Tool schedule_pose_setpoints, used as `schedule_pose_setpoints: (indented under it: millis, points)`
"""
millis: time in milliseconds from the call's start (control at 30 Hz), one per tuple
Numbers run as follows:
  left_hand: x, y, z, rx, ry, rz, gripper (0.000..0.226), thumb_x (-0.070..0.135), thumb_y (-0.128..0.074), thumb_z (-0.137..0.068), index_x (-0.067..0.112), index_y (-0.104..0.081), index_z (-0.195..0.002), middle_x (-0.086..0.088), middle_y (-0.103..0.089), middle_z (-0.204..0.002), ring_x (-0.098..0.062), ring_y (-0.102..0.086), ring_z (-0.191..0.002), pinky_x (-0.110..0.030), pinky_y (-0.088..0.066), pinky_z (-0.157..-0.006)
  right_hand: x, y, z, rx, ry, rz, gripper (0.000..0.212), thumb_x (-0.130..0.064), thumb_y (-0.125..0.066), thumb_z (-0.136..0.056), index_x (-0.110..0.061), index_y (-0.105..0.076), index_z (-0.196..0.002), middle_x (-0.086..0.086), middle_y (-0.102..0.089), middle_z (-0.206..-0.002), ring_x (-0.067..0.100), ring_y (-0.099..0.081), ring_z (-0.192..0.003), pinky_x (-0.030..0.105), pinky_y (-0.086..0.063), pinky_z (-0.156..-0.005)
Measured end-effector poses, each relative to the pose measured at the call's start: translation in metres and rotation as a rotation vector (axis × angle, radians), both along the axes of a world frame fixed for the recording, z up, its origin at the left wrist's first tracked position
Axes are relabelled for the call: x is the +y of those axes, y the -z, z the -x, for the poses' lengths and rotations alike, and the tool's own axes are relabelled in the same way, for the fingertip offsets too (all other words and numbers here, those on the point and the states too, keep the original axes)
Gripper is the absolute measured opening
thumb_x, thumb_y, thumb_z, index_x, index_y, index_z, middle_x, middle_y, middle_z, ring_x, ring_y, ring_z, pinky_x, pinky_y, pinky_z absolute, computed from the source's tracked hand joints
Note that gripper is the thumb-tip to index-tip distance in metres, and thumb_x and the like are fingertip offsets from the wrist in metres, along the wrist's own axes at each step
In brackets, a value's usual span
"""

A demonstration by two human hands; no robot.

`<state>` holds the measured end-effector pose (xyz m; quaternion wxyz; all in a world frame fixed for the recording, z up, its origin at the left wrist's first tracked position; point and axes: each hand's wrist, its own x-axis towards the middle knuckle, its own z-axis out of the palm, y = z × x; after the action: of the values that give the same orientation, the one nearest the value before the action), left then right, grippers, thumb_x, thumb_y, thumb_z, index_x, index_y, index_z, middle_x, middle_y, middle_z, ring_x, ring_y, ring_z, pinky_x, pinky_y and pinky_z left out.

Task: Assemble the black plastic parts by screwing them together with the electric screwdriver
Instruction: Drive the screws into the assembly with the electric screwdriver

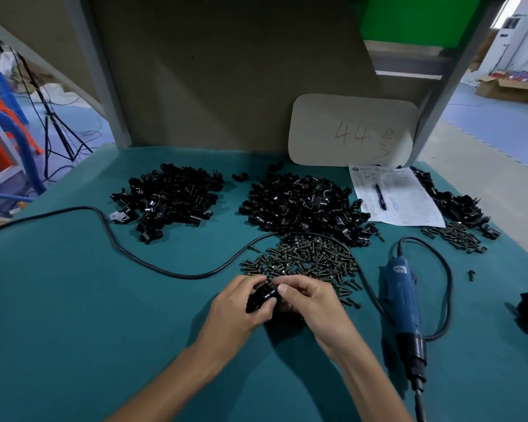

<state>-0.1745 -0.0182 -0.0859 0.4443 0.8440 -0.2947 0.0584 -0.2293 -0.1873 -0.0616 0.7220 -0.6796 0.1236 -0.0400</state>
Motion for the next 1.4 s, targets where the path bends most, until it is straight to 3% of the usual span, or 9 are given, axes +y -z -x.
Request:
schedule_pose_setpoints:
  millis: [133,333,567,667,800,967,1133,1267,1400]
  points:
    - [-0.002,0.002,-0.001,-0.052,0.031,-0.085,0.036,0.050,-0.052,-0.091,0.021,-0.067,-0.107,0.013,-0.060,-0.096,-0.005,-0.053,-0.090,-0.022,-0.044,-0.081,-0.005,0.000,0.000,0.025,-0.010,0.099,0.006,-0.015,-0.069,-0.097,-0.016,-0.075,-0.098,0.003,-0.075,-0.087,0.014,-0.070,-0.079,0.026,-0.057,-0.072]
    - [-0.001,0.006,0.001,-0.197,0.041,-0.108,0.026,0.035,-0.059,-0.087,0.017,-0.068,-0.104,0.011,-0.063,-0.093,-0.010,-0.055,-0.085,-0.027,-0.050,-0.075,-0.002,-0.005,0.000,0.037,-0.095,0.734,0.037,-0.048,-0.051,-0.104,-0.027,-0.053,-0.074,-0.020,-0.058,-0.065,0.001,-0.051,-0.061,0.023,-0.040,-0.057]
    - [-0.001,0.008,0.000,-0.266,0.032,-0.043,0.027,0.027,-0.063,-0.083,0.013,-0.072,-0.104,0.008,-0.068,-0.096,-0.010,-0.061,-0.088,-0.022,-0.050,-0.081,-0.003,-0.018,0.003,0.033,-0.209,0.757,0.035,-0.040,-0.046,-0.106,-0.019,-0.053,-0.080,-0.001,-0.060,-0.074,0.008,-0.050,-0.065,0.035,-0.042,-0.062]
    - [0.000,0.008,0.001,-0.273,0.041,-0.040,0.028,0.028,-0.063,-0.084,0.012,-0.072,-0.106,0.008,-0.068,-0.098,-0.009,-0.060,-0.089,-0.019,-0.048,-0.083,-0.005,-0.025,0.007,0.031,-0.188,0.826,0.037,-0.050,-0.046,-0.105,-0.025,-0.053,-0.078,-0.009,-0.058,-0.068,0.004,-0.051,-0.061,0.030,-0.041,-0.059]
    - [0.002,0.005,0.001,-0.156,0.015,-0.056,0.030,0.043,-0.052,-0.094,0.021,-0.067,-0.108,0.017,-0.060,-0.096,0.000,-0.054,-0.088,-0.014,-0.042,-0.076,-0.046,-0.039,0.029,0.092,0.093,1.010,0.043,-0.073,-0.046,-0.089,-0.034,-0.060,-0.100,-0.017,-0.064,-0.094,0.000,-0.062,-0.085,0.028,-0.053,-0.073]
    - [0.001,0.006,-0.001,-0.093,-0.058,-0.119,0.044,0.071,-0.025,-0.097,0.035,-0.049,-0.108,0.014,-0.055,-0.078,-0.001,-0.053,-0.073,-0.024,-0.039,-0.057,-0.115,-0.034,0.073,0.573,0.346,1.214,0.078,-0.069,-0.063,-0.086,-0.022,-0.036,-0.142,0.009,-0.053,-0.131,0.035,-0.055,-0.113,0.046,-0.048,-0.080]
    - [-0.001,0.007,-0.002,-0.030,-0.048,-0.152,0.035,0.075,-0.033,-0.090,0.040,-0.038,-0.092,0.012,-0.054,-0.077,-0.003,-0.053,-0.072,-0.020,-0.033,-0.054,-0.133,-0.022,0.080,0.710,0.305,1.016,0.048,-0.055,-0.068,-0.087,-0.020,-0.046,-0.111,0.003,-0.060,-0.094,0.030,-0.058,-0.086,0.039,-0.043,-0.069]
    - [0.002,0.007,-0.003,0.011,-0.030,-0.147,0.045,0.083,-0.038,-0.085,0.038,-0.041,-0.088,0.013,-0.056,-0.079,-0.003,-0.053,-0.081,-0.020,-0.038,-0.057,-0.141,-0.017,0.077,0.402,0.408,0.378,0.024,-0.024,-0.069,-0.094,-0.002,-0.064,-0.097,0.007,-0.061,-0.077,0.025,-0.054,-0.071,0.037,-0.038,-0.069]
    - [0.000,0.005,-0.004,0.016,-0.004,-0.201,0.038,0.077,-0.041,-0.088,0.039,-0.040,-0.087,0.015,-0.055,-0.078,-0.001,-0.053,-0.083,-0.019,-0.039,-0.055,-0.124,-0.017,0.060,0.134,0.569,-0.176,0.021,-0.027,-0.053,-0.105,-0.007,-0.061,-0.104,0.006,-0.078,-0.085,0.021,-0.070,-0.076,0.040,-0.056,-0.079]
